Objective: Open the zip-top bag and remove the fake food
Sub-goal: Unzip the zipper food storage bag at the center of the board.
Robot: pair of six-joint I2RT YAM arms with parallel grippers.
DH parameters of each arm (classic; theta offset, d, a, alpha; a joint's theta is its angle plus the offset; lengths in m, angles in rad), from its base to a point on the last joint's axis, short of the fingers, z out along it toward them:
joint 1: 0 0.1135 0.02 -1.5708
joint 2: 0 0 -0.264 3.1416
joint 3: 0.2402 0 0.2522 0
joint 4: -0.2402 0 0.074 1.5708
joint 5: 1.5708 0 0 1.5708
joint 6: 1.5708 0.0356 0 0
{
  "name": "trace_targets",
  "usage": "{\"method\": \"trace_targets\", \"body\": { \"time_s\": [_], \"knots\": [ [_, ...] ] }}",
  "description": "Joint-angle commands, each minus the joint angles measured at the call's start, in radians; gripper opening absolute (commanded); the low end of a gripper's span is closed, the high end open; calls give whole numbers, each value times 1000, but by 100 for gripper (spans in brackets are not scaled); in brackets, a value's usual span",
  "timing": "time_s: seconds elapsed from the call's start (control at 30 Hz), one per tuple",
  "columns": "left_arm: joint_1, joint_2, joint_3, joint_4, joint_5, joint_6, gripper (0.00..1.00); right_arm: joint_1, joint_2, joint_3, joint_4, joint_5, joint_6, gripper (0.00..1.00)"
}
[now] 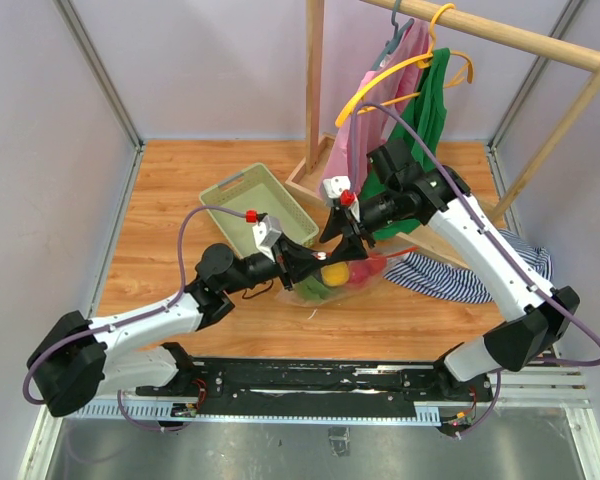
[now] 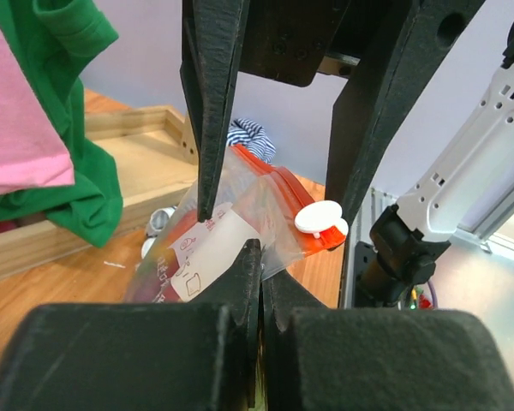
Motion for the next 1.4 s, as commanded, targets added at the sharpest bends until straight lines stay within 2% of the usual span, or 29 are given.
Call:
{"method": "trace_targets", "body": {
  "time_s": [0.0, 0.1, 0.47, 0.77, 0.9, 1.07, 1.37],
  "knots": [
    [7, 13, 49, 9, 5, -62, 0, 26, 4, 28, 19, 56, 55, 49],
    [9, 27, 59, -2, 1, -74, 0, 34, 3, 41, 18, 52, 77, 45],
    [13, 46, 74, -17, -8, -112, 0, 32, -28, 51, 36, 116, 113, 48],
    [13, 61, 81, -22, 7, -144, 0, 33, -43, 51, 52, 106, 133, 44],
    [13, 64, 85, -18, 17, -153, 0, 33, -50, 41, 63, 110, 141, 39],
    [13, 53, 77, -16, 17, -155, 0, 33, -58, 28, 71, 118, 145, 21],
    [13, 24, 58, -8, -7, -134, 0, 32, -64, -4, 84, 122, 147, 11]
  ]
}}
